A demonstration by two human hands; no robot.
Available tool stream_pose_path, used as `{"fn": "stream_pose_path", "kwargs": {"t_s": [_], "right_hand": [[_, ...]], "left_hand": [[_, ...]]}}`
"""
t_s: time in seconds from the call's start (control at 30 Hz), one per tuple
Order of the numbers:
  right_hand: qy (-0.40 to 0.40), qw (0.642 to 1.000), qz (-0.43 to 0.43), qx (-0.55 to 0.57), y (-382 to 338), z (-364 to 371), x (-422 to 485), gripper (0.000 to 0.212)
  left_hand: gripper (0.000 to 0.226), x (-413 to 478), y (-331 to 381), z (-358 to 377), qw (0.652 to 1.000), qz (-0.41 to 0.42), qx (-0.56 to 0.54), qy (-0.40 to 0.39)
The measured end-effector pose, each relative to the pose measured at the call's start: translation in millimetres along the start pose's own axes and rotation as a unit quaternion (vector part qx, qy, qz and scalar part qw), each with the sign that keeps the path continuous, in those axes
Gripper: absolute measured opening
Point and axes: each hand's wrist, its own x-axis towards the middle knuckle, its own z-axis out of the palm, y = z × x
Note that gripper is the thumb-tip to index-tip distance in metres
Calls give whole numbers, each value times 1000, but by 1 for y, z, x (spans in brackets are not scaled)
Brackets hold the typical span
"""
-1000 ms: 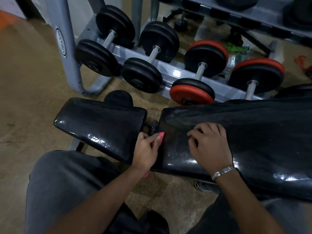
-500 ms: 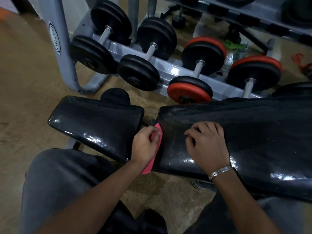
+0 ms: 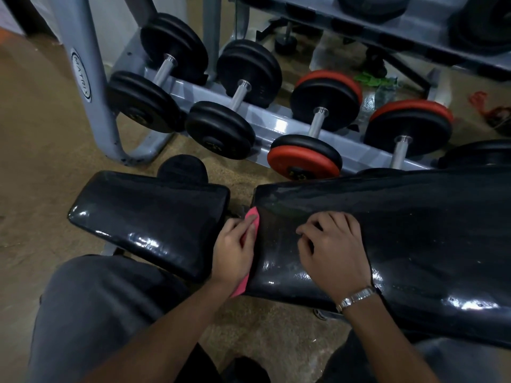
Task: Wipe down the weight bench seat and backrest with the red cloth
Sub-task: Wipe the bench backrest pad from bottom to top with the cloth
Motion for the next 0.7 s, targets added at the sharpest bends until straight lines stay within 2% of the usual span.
{"fn": "stream_pose_path", "kwargs": {"t_s": [0.17, 0.27, 0.37, 0.43, 0.57, 0.63, 0.7], "right_hand": [[9, 1000, 2, 4, -1, 1, 1, 21], [9, 1000, 4, 10, -1, 1, 2, 20], [8, 1000, 3, 13, -2, 0, 0, 22], [8, 1000, 7, 12, -1, 1, 1, 23], [11, 1000, 12, 17, -2, 1, 3, 23], [12, 1000, 10, 16, -2, 1, 2, 22], [13, 1000, 9, 15, -2, 0, 1, 22]], "left_hand": [[32, 51, 10, 20, 996, -89, -15, 11], [32, 66, 18, 26, 999, -43, -12, -3], [31, 46, 9, 17, 999, 16, -33, -33], [32, 45, 2, 15, 999, 10, -39, -32], [33, 86, 7, 30, 996, -81, -23, -16], [34, 91, 14, 35, 997, -71, -17, -21], [34, 78, 14, 34, 999, -24, -15, -38]]}}
